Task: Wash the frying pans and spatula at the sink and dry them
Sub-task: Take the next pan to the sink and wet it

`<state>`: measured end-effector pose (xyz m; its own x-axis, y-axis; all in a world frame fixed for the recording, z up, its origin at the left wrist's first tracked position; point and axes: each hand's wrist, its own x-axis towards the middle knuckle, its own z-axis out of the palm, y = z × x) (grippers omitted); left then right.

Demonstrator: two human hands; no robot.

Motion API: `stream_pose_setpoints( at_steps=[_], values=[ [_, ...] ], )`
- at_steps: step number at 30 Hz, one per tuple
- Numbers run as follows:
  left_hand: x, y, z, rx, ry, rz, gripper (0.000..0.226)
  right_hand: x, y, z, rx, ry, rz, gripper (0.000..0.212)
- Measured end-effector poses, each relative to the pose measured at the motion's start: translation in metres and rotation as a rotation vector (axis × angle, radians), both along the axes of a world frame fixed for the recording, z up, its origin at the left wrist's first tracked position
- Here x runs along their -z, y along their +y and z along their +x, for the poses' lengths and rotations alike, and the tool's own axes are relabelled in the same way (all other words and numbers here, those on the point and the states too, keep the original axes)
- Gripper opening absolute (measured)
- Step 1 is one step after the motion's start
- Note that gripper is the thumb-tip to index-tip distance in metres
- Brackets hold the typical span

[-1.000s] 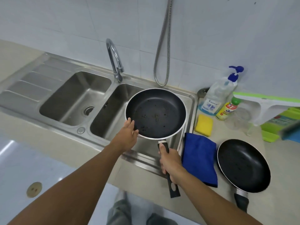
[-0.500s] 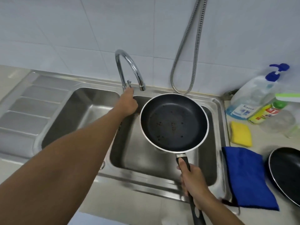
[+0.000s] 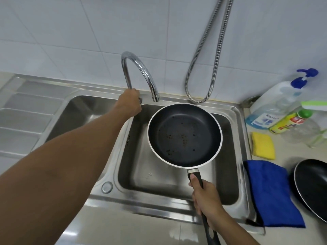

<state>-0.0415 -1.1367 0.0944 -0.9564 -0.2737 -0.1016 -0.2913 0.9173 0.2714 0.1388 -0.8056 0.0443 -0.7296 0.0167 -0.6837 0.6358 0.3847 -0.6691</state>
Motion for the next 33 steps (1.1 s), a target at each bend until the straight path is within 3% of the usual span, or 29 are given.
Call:
stream_pose_setpoints(
  at_steps=[17,22,25,27,29,33],
  values=[
    [-0.012,-0.002,0.014,-0.041,-0.111,0.040,0.053,-0.015,-0.001,-0.019,-0.062,-0.010,-0.041,0.042],
    [-0.018,0.015,0.044,-0.122,0.034,0.211,0.050,-0.017,-0.003,-0.015,-0.035,-0.034,-0.066,0.040],
    [0.000,0.041,0.087,-0.278,0.163,0.191,0.024,-0.022,-0.007,-0.012,-0.012,-0.050,-0.083,0.035],
    [0.017,0.064,0.121,-0.384,0.050,0.292,0.034,-0.026,-0.011,-0.009,0.009,-0.072,-0.132,0.028],
    [0.033,0.091,0.150,-0.391,-0.182,0.520,0.049,-0.031,-0.016,-0.005,0.000,-0.064,-0.155,0.016],
    [0.049,0.148,0.172,-0.350,-0.408,1.117,0.037,-0.035,-0.027,0.006,-0.073,0.009,-0.134,0.005]
  ],
)
